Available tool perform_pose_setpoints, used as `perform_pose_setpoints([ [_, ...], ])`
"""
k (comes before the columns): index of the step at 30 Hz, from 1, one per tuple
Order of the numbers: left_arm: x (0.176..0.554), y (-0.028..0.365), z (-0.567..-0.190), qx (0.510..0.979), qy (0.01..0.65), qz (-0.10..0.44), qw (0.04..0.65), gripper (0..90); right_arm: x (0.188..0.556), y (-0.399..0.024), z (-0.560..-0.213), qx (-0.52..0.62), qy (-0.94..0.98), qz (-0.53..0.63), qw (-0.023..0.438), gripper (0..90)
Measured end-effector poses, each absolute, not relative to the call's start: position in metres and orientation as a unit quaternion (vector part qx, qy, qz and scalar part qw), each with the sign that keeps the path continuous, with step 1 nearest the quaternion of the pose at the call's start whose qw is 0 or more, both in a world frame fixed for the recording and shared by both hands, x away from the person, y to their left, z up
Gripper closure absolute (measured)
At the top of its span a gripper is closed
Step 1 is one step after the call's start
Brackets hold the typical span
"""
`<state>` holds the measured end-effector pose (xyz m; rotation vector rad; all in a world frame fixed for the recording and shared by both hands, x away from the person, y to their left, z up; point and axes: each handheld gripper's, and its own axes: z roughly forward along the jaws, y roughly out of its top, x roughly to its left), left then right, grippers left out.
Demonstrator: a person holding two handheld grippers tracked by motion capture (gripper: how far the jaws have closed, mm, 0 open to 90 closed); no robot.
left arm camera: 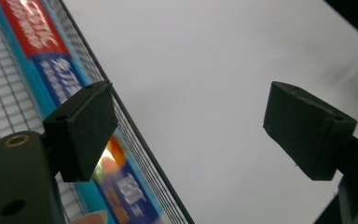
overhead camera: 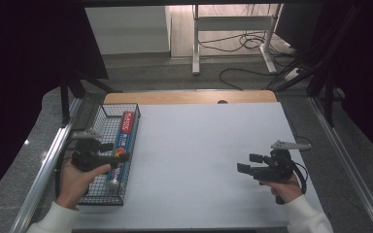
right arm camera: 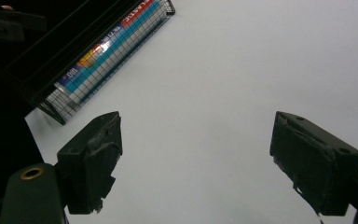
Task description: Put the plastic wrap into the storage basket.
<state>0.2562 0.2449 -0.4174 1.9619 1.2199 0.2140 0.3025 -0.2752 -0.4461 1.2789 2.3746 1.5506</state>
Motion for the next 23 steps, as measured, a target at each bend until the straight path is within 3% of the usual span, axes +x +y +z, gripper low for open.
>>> perform_pose_setpoints([
  [10,0.217,0.224,-0.434,0.802,0.449,0.111,0.378,16.9,0.292,-0.293,-0.459,0.419,0.771,0.479,0.042,16.1],
  [15,0.216,0.222,-0.437,0.798,0.45,0.107,0.386,17.0,0.292,-0.292,-0.46,0.412,0.771,0.482,0.055,15.7],
  [19,0.215,0.224,-0.44,0.795,0.454,0.116,0.386,17.1,0.288,-0.29,-0.461,0.395,0.777,0.479,0.106,15.1],
  [23,0.214,0.226,-0.441,0.789,0.457,0.117,0.392,17.1,0.285,-0.289,-0.462,0.385,0.783,0.477,0.11,14.1],
])
